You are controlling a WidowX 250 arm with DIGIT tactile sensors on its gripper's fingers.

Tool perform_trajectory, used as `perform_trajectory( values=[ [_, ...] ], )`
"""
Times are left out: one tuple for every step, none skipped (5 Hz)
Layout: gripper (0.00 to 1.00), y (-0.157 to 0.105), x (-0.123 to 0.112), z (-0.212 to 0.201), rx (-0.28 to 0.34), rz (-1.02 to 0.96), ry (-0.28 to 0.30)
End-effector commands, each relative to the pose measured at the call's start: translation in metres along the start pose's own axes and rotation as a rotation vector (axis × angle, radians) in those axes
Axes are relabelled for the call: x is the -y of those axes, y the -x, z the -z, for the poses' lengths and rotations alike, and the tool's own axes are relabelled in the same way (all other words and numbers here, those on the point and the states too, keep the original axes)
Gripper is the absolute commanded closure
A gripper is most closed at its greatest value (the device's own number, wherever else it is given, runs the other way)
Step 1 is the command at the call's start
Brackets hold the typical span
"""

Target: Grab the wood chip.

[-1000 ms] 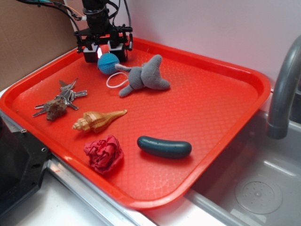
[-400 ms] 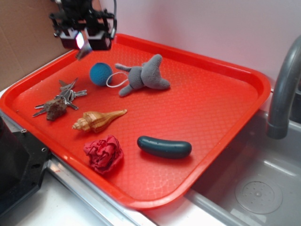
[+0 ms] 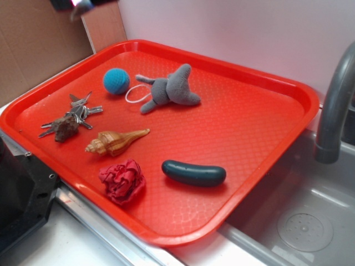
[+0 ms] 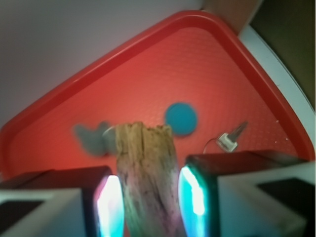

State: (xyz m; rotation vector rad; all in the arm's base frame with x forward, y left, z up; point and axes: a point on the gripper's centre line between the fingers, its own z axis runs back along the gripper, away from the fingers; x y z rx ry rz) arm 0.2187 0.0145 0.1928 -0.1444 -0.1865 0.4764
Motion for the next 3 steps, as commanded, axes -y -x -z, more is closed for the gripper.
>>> perform_trajectory(
  values=[
    [1.0, 0.0185, 0.0178, -0.0289, -0.073, 0.153, -0.011],
    [1.0, 0.0196, 0.0184, -0.0298, -0.066, 0.219, -0.043],
    [1.0, 0.0132, 0.0128, -0.023, -0.042, 0.232, -0.096]
  ],
)
